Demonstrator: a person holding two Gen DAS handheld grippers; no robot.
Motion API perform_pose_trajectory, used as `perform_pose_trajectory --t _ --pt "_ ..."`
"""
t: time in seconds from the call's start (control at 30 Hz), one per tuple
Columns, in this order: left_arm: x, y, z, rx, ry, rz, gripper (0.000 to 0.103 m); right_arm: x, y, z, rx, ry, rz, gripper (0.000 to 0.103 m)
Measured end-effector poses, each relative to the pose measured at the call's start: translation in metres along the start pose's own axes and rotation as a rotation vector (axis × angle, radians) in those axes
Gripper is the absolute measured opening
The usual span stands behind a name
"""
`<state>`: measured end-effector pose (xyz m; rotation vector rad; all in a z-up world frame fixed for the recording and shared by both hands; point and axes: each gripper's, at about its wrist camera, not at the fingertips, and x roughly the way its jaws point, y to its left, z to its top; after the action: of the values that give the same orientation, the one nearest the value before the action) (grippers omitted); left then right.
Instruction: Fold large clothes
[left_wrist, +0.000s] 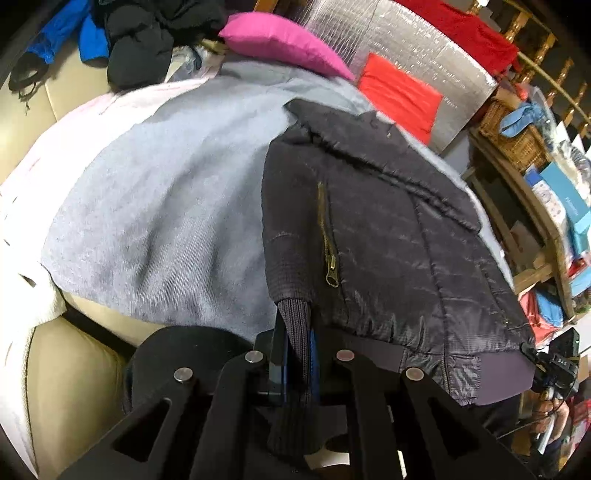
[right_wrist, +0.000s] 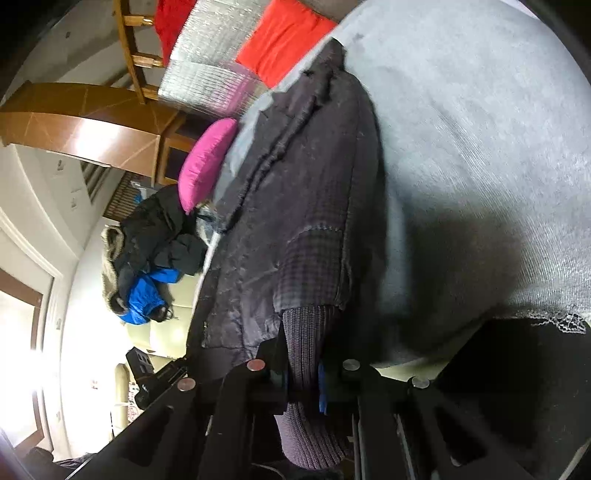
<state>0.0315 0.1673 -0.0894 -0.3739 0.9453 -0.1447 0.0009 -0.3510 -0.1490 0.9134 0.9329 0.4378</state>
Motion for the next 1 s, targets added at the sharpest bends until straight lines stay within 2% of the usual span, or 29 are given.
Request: perform_pose_trajectory --t 0.33,0.63,1.0 --pt "-0.014 0.005 0.029 -0.070 -0.051 -0.099 0.009 -0.022 0.013 0.018 -0.015 -0.062 0.088 0.011" --pt "-0.034 -0.016 0.064 -0.056 -0.151 -0.166 0.009 -0.033 0.040 0.043 -0.047 -0.131 0.135 0.010" --pt "-0.035 -0.020 0.095 -0.112 -0.193 -0.196 0.009 -0.039 0.070 0.078 -0.078 -0.207 0.190 0.010"
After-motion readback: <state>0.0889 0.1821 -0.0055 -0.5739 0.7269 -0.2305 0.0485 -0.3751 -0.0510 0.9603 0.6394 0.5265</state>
